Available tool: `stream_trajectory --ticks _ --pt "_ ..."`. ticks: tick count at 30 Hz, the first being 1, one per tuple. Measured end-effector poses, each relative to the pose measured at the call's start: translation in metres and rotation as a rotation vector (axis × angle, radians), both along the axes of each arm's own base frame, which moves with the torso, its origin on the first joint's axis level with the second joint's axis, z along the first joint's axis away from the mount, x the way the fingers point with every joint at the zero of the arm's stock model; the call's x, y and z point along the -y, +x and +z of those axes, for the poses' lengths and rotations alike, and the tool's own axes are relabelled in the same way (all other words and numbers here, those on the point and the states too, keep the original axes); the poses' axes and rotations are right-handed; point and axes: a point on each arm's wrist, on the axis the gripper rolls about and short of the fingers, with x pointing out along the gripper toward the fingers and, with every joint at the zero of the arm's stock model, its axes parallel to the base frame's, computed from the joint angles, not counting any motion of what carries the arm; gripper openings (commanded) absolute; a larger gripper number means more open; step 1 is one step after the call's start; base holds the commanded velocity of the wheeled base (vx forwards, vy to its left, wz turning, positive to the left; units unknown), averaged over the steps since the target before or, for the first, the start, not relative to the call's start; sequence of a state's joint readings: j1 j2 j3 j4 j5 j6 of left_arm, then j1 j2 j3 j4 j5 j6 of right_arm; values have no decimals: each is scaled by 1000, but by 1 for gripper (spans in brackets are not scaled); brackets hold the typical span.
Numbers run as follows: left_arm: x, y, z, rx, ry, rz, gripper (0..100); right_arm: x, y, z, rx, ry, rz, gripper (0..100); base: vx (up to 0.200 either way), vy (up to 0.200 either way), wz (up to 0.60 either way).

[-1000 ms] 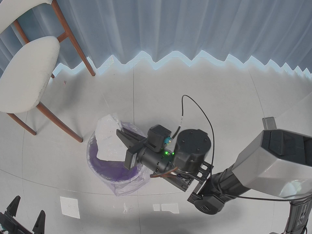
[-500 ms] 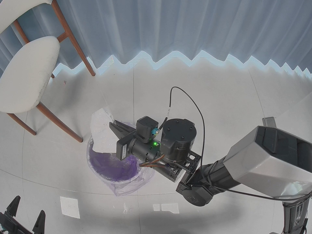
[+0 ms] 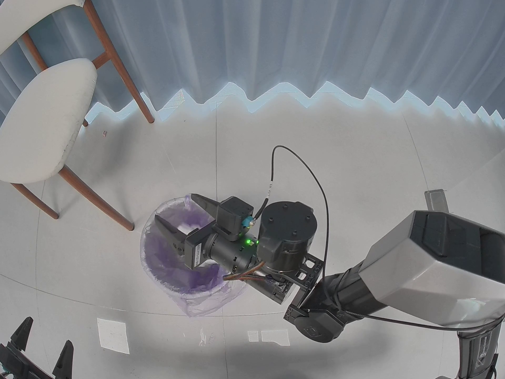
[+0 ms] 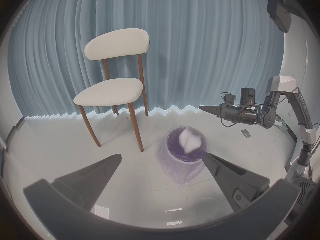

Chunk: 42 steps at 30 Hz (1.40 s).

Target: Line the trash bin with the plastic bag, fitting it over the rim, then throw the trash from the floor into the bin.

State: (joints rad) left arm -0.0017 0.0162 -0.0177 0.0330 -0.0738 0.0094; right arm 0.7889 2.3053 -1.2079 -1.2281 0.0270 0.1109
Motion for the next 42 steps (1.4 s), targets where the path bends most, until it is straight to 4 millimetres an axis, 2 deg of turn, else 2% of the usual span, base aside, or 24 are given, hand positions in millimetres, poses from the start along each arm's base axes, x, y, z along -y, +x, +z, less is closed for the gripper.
stream_trajectory --ticks 5,10,17,24,29,35,42 --pt "0 0 0 0 -1 0 100 -5 -11 -5 -31 8 2 100 0 0 0" --pt "0 0 0 1 -1 0 100 -4 -14 -3 -46 21 -11 100 0 0 0" --pt "0 0 0 1 -2 0 100 16 -12 0 -64 19 -56 100 0 0 0" --pt "0 0 0 1 -2 0 100 48 -12 4 -83 0 -111 100 0 0 0" --pt "0 0 0 1 -2 0 100 71 -21 11 -94 -15 -142 100 0 0 0" --pt "0 0 0 1 -2 0 100 98 -39 19 -113 -33 -168 100 0 0 0" --pt "0 0 0 1 -2 0 100 142 -61 33 -119 -35 -233 100 0 0 0"
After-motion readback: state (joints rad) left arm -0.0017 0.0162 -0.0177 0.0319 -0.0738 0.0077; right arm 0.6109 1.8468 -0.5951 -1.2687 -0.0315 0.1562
